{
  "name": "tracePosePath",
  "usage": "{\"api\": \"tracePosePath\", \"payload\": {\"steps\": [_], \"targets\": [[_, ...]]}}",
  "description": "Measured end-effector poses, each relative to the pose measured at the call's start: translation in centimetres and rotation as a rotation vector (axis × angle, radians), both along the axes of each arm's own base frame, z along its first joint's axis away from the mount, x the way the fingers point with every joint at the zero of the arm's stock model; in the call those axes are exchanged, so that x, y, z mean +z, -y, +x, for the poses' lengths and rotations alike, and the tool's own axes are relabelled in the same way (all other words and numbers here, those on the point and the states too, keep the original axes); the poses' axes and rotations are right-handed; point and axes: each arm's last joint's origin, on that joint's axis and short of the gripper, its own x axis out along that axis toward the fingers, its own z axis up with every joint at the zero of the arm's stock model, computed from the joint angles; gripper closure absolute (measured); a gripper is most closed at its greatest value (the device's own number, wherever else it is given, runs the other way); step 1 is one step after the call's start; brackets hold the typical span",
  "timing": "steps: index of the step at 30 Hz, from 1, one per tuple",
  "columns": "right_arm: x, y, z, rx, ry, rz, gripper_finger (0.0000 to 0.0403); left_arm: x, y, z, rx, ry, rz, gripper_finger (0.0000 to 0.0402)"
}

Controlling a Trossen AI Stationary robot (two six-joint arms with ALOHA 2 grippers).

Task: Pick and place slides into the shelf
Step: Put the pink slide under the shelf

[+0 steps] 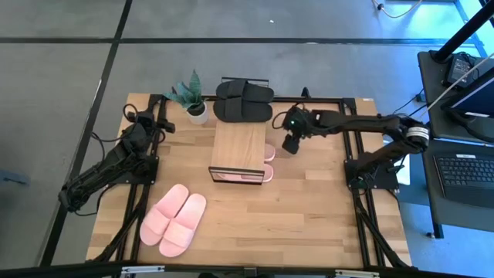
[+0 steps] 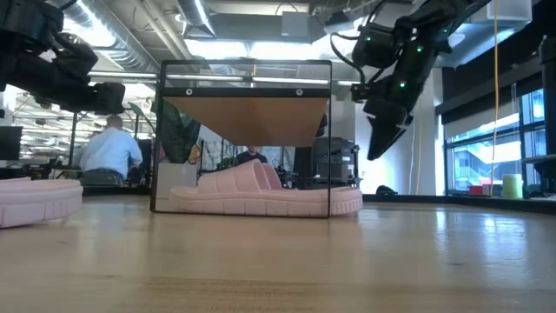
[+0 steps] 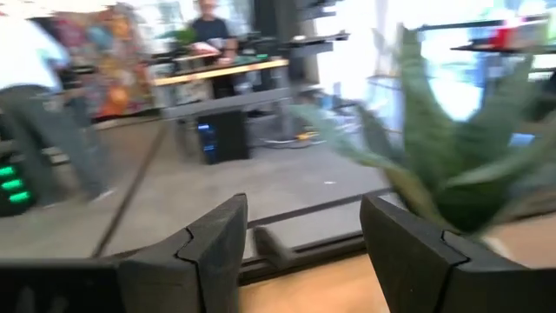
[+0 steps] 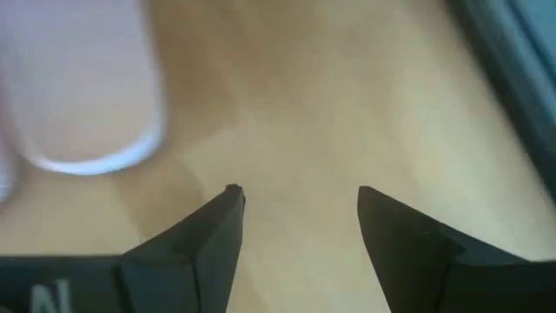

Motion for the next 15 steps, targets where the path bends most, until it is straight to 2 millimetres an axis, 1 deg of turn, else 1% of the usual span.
{"api": "tracePosePath", "payload": {"steps": [3,7,10,13,15], "targets": [[-0.3,-0.3,-0.7,-0.020,-0.004,-0.050,0.0178,0.0,0.1,0.3,-0.104,0.007,-0.006,0.0185],[-0.9,-0.4,-0.9,0.006,0.070,-0.101,0.0178,0.2,0.3,0.7,-0.277,0.019,-0.013,0.0185],[-1.3,-0.3,-0.9,0.024,0.113,-0.132,0.0178,1.5,0.8,1.0,-0.494,0.047,0.022,0.0185],[-1.3,-0.3,-0.8,0.037,0.142,-0.153,0.0178,2.9,1.5,1.3,-0.730,0.070,0.073,0.0185],[-1.3,-0.2,-0.8,0.035,0.149,-0.156,0.0178,4.1,2.0,1.2,-0.837,0.092,0.109,0.0185]]}}
